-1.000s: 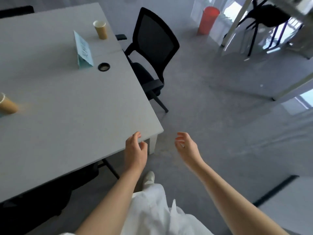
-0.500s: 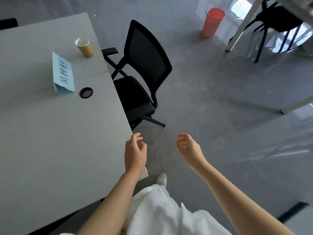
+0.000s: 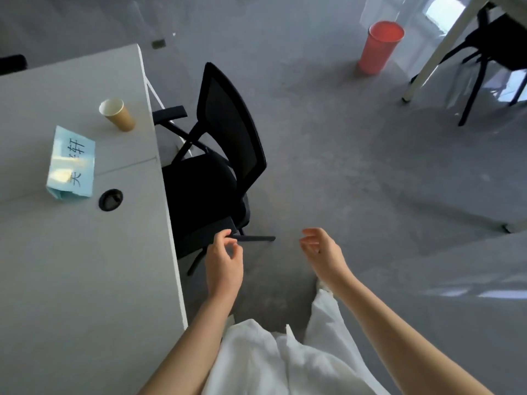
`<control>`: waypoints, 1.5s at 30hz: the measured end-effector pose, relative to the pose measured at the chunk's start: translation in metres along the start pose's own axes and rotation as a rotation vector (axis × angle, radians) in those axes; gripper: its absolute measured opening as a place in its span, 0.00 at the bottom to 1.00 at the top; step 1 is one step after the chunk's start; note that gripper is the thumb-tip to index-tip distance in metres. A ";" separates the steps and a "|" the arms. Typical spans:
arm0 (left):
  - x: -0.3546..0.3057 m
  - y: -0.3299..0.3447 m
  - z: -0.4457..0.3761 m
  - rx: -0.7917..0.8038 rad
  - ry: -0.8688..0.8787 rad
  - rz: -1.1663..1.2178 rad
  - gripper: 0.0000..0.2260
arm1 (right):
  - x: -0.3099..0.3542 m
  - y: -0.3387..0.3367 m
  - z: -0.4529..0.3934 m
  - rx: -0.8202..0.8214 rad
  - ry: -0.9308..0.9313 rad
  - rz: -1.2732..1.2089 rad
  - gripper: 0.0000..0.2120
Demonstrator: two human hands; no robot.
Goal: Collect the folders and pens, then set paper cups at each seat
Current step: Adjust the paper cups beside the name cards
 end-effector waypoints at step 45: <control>-0.129 0.019 -0.358 -0.662 -0.701 -0.016 0.23 | 0.413 0.033 -0.451 1.008 -0.591 0.420 0.14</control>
Point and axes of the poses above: each hand's wrist, its own z-axis away from the middle knuckle, its own y-axis out of the palm, x = y × z, the point moved 8 cm from there along -z, towards the middle knuckle, and after that the axes turned 6 degrees about x, right-handed, at the moved point
